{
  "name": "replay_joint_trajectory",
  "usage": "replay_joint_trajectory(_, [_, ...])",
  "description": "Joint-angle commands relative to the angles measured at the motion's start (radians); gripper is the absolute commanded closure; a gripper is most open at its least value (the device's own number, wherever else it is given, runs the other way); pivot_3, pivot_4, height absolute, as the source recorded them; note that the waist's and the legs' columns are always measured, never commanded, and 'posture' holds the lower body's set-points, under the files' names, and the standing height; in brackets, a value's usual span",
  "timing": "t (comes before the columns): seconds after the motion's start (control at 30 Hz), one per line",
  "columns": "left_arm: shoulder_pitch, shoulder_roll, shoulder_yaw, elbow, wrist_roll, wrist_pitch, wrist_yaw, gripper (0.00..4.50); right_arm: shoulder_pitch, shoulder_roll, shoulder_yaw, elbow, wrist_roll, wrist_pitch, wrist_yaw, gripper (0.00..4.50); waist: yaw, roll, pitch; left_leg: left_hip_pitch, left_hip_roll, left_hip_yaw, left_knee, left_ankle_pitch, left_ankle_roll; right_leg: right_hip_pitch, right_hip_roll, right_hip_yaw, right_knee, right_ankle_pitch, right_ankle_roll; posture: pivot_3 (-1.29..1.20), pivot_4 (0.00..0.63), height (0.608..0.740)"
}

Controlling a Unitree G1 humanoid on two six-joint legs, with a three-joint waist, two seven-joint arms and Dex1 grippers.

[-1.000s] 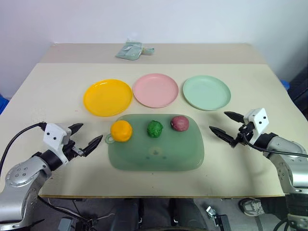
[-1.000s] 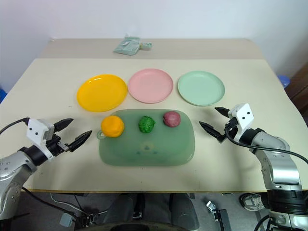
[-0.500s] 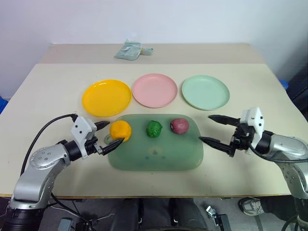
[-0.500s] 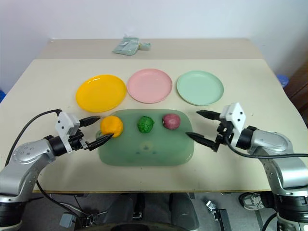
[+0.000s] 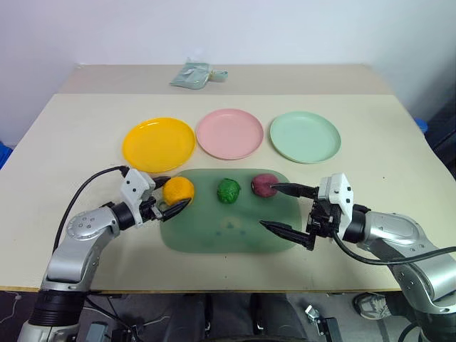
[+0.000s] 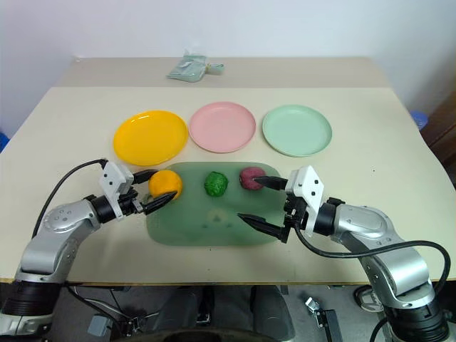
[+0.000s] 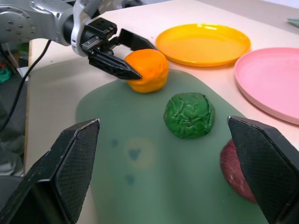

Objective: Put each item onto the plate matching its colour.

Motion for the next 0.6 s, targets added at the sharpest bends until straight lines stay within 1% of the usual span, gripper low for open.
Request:
replay_joint_trajectory(0.03, [-0.014,-0.005,0.019,-0.009,-0.015,0.005,0.007,1.31,-0.009,-0.014,-0.031,-0.016,0.006,-0.015,0.004,0.00,0.000,0.000,0.000,0.000,0.000,0.000,0.000,0.000,0.000,0.000,0.000,0.000,0.000,0.000,0.000,0.00,0.150,0.740])
replay_joint_trajectory(0.13, [-0.020,-0.009,0.062,-0.015,-0.053,0.020,0.023,1.31,-0.009,-0.019,-0.043,-0.005,-0.002,-0.027,0.003,0.00,0.000,0.000,0.000,0.000,0.000,0.000,0.000,0.000,0.000,0.000,0.000,0.000,0.000,0.000,0.000,0.00,0.150,0.740])
replay_joint_trajectory(0.2, [-0.048,-0.027,0.120,-0.007,-0.092,0.040,0.067,1.31,-0.013,-0.019,-0.056,0.005,-0.008,-0.038,-0.003,0.00,0.000,0.000,0.000,0.000,0.000,0.000,0.000,0.000,0.000,0.000,0.000,0.000,0.001,0.000,0.000,0.00,0.150,0.740])
replay_joint_trajectory(0.27, [-0.095,-0.046,0.162,0.010,-0.088,0.038,0.135,1.31,-0.020,-0.013,-0.073,0.021,-0.016,-0.044,-0.018,0.00,0.002,-0.001,0.000,0.000,0.000,0.000,0.001,0.000,0.000,0.000,0.000,0.000,0.002,0.000,0.000,0.00,0.150,0.740])
replay_joint_trajectory(0.37, [-0.233,-0.092,0.190,0.107,0.026,0.022,0.364,1.31,-0.032,-0.011,-0.107,0.072,-0.043,-0.066,-0.042,0.00,0.011,-0.002,0.000,0.000,0.000,0.000,0.003,0.001,0.001,0.000,0.000,-0.001,0.003,0.001,0.001,0.00,0.150,0.740])
replay_joint_trajectory(0.43, [-0.312,-0.125,0.191,0.188,0.071,0.039,0.473,1.31,-0.041,-0.011,-0.114,0.097,-0.057,-0.079,-0.047,0.00,0.018,-0.002,0.000,0.000,-0.001,0.000,0.003,0.001,0.001,0.001,0.000,-0.001,0.003,0.001,0.002,0.00,0.150,0.740])
replay_joint_trajectory(0.5, [-0.377,-0.147,0.168,0.272,0.119,0.037,0.534,1.31,-0.051,-0.010,-0.111,0.108,-0.062,-0.082,-0.048,0.00,0.022,-0.002,0.000,0.000,-0.002,0.000,0.003,0.001,0.002,0.000,0.001,-0.001,0.004,0.002,0.003,0.00,0.150,0.740])
replay_joint_trajectory(0.6, [-0.431,-0.158,0.131,0.354,0.169,0.021,0.554,1.31,-0.062,-0.005,-0.100,0.106,-0.066,-0.079,-0.053,0.00,0.022,-0.002,0.000,-0.001,-0.002,0.001,0.003,0.002,0.001,-0.002,0.002,-0.001,0.006,0.002,0.003,0.00,0.150,0.740])
